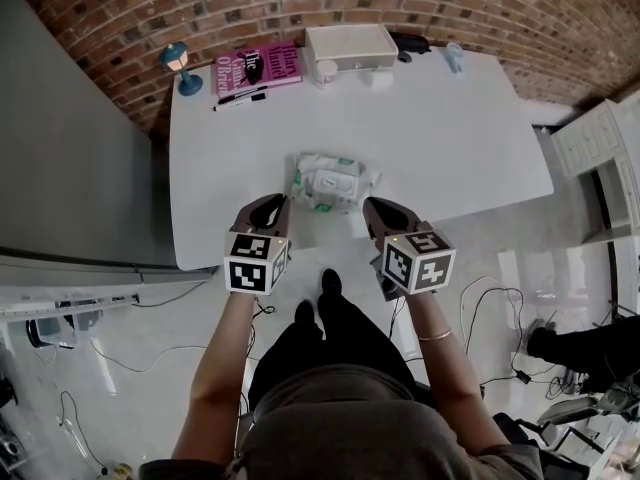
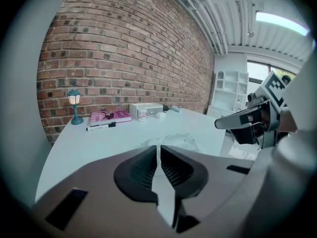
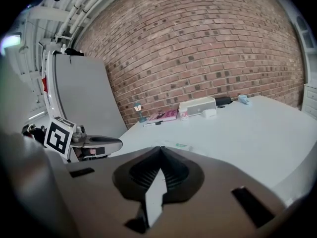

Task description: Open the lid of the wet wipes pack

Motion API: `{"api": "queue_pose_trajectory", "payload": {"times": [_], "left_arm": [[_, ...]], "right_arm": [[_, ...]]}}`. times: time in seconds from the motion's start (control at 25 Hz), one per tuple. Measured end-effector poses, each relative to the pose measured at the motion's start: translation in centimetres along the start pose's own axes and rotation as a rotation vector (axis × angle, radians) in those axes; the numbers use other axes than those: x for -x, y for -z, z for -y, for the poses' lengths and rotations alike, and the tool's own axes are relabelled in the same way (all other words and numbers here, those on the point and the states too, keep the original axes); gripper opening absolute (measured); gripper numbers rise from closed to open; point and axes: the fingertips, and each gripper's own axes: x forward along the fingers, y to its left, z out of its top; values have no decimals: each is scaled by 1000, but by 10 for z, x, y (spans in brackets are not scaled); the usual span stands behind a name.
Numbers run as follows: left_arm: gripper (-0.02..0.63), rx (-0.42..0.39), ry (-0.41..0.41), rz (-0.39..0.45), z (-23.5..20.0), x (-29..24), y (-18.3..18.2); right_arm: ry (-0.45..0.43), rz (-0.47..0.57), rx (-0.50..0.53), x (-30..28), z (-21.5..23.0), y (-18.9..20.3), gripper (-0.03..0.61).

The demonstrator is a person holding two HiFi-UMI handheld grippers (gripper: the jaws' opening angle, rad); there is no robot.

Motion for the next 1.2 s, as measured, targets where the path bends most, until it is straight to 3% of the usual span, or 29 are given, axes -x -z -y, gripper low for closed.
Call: {"api": "queue_pose_trajectory", "payload": {"times": [1.2], "left_arm": [[37,58,16,31,11,20,0]], "right_arm": [[41,17,-20,28,-7,31,2]]}}
